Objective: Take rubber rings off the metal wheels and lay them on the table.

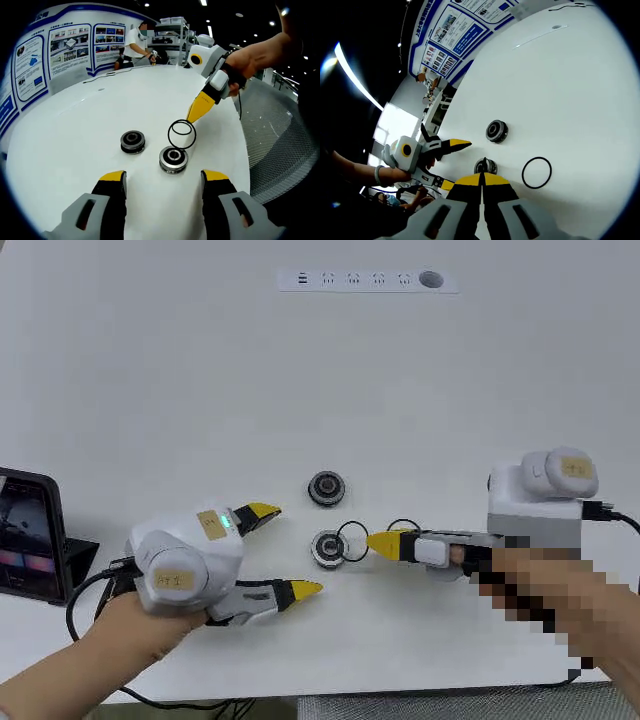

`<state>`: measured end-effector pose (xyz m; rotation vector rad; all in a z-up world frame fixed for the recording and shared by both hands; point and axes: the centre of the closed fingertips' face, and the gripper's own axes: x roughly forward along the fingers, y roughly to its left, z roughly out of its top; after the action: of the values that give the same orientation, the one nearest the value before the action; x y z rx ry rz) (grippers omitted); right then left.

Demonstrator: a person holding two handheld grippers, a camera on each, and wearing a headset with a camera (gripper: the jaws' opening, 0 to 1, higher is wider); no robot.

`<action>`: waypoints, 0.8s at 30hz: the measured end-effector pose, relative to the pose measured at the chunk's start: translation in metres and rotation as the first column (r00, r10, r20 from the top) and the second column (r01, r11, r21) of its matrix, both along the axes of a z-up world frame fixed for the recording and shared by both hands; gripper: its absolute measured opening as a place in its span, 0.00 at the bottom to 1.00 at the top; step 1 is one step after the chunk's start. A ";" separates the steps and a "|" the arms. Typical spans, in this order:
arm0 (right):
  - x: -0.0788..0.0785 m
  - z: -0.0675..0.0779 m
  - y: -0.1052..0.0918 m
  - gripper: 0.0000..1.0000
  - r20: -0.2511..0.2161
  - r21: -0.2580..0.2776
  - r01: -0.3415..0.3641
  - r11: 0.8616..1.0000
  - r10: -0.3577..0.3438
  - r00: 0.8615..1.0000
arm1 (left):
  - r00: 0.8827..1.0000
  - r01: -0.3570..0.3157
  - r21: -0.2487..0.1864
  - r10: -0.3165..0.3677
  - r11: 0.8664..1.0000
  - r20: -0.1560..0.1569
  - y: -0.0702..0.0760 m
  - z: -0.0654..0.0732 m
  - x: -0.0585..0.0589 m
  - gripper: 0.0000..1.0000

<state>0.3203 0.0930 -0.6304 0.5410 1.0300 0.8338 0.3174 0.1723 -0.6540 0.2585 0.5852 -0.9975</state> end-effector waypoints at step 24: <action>0.012 -0.027 -0.047 0.03 0.019 -0.154 0.079 0.985 -0.077 0.997 | 1.000 -0.011 0.007 0.011 1.000 -0.007 0.005 -0.001 -0.002 0.60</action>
<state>0.3326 0.0456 -0.6569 0.4405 1.0456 0.6807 0.3151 0.1776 -0.6552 0.2579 0.5966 -0.9863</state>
